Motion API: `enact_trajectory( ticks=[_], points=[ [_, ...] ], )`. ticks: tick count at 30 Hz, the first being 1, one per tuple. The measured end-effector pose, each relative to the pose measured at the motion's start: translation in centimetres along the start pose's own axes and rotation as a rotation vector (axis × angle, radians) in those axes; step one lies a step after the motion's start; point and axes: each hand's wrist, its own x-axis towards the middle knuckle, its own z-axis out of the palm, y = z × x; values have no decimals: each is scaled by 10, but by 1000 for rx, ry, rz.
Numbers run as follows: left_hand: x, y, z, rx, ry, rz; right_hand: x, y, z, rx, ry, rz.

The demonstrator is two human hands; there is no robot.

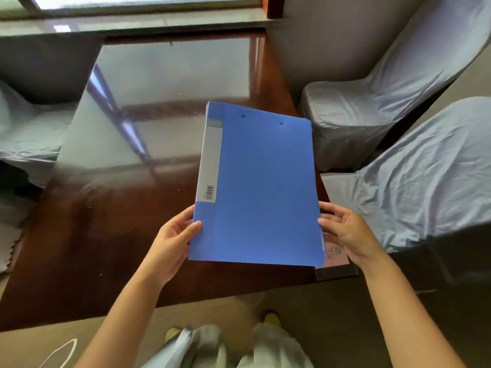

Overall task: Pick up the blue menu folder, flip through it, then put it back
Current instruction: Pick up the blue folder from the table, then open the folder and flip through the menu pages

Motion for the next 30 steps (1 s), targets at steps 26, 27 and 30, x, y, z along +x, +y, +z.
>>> enact_trajectory(
  ticks=[26, 27, 30],
  points=[
    [-13, 28, 45, 848, 74, 566, -18, -42, -14, 262, -120, -365],
    [-15, 27, 50, 722, 85, 518, -21, -42, -15, 264, -123, -377],
    [-18, 22, 60, 281, 81, 399, -26, -38, -28, 260, -99, -388]
  ],
)
